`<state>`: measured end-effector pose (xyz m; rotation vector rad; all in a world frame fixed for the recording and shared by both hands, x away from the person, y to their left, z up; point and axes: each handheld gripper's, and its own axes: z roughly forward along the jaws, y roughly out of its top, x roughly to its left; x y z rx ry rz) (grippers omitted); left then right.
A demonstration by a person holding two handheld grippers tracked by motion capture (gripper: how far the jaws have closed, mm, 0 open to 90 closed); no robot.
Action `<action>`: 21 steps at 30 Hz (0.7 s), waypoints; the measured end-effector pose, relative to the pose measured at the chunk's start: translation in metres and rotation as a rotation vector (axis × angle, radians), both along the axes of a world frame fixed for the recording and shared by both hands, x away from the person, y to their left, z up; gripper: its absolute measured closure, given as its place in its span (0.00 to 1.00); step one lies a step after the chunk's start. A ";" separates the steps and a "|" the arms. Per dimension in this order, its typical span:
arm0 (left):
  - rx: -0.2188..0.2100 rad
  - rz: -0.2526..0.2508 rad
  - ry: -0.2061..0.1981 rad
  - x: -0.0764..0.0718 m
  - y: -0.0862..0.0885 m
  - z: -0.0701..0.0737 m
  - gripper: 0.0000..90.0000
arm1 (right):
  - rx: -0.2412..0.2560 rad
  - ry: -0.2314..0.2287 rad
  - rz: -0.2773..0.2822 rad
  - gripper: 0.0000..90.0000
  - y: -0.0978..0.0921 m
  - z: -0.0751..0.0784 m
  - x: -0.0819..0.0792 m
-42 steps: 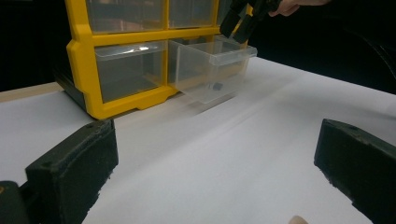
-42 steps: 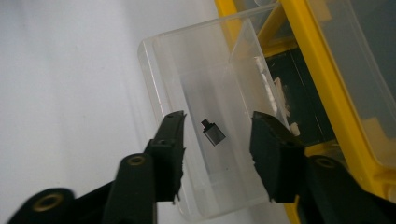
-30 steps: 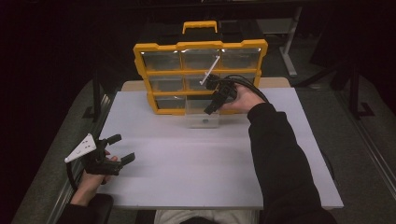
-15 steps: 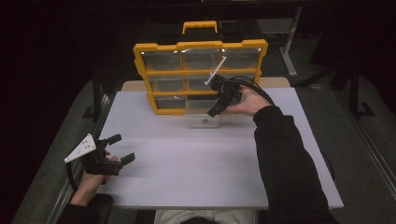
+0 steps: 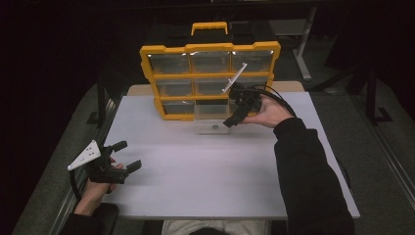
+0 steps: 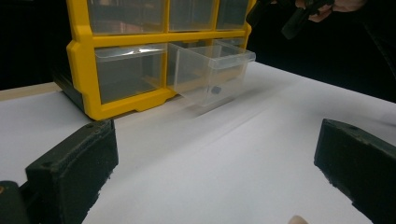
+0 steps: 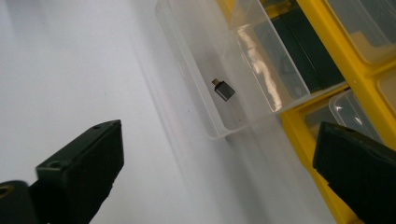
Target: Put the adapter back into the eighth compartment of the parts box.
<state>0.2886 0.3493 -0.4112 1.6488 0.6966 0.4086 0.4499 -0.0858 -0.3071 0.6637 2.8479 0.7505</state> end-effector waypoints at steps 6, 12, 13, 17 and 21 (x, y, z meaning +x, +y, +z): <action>0.002 -0.001 -0.002 0.000 0.000 0.000 0.00 | 0.014 -0.008 -0.026 0.00 -0.007 -0.002 -0.005; 0.000 0.000 -0.003 0.000 0.000 0.000 0.00 | 0.036 -0.017 -0.039 0.00 -0.014 -0.003 -0.011; -0.001 0.000 -0.002 0.000 0.000 0.000 0.00 | 0.040 -0.019 -0.039 0.00 -0.015 -0.003 -0.012; -0.002 -0.001 0.000 0.000 0.000 0.000 0.00 | 0.050 -0.026 -0.040 0.00 -0.021 -0.003 -0.016; -0.001 -0.002 0.002 0.001 -0.001 0.000 0.00 | 0.065 -0.034 -0.043 0.00 -0.027 -0.005 -0.020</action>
